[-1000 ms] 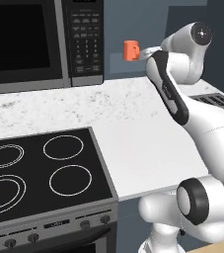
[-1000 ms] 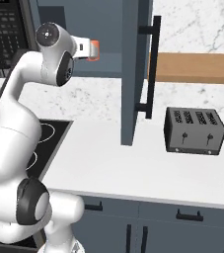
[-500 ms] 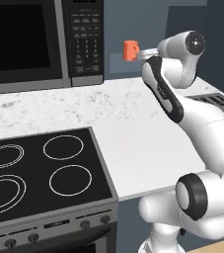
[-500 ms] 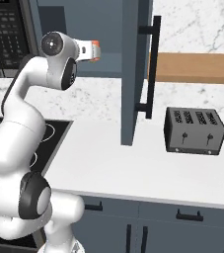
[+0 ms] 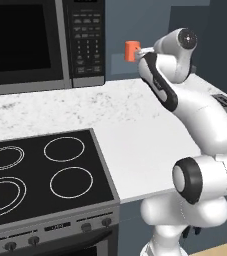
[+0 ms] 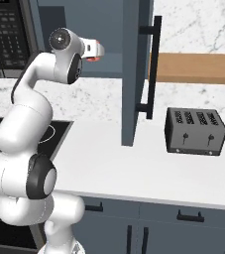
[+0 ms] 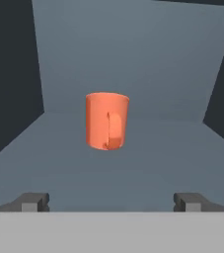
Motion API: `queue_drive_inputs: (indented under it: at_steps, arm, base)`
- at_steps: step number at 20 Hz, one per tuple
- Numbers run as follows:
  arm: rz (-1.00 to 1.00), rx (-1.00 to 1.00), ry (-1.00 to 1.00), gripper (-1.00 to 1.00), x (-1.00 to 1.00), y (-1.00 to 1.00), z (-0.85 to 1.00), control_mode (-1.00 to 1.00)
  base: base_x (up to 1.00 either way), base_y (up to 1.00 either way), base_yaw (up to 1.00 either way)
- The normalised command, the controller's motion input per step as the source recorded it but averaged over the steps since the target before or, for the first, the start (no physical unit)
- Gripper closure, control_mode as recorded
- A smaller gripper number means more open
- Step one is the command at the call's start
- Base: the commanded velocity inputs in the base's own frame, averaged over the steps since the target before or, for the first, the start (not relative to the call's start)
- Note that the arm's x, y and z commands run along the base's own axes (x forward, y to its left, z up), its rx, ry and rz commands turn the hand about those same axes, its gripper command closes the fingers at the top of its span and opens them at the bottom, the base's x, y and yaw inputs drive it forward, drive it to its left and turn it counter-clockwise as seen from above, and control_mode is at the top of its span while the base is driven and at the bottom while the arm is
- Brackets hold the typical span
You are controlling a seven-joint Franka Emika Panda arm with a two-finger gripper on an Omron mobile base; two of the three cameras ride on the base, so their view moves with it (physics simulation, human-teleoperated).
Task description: Gather all objects into one cabinet and sort the glasses and bowls to opposite sides.
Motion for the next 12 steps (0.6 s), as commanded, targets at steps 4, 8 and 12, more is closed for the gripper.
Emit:
queue_drive_inputs:
  at_steps: [4, 8, 12]
  arm:
    - [0.00, 0.00, 0.05, -1.00, 0.32, 0.01, 0.06, -1.00]
    - [0.00, 0.00, 0.00, -1.00, 0.31, 0.01, 0.02, -1.00]
    - [0.00, 0.00, 0.00, -1.00, 0.19, 0.07, 0.00, -1.00]
  base:
    - [0.00, 0.00, 0.00]
    - [0.00, 0.00, 0.00]
    - [0.00, 0.00, 0.00]
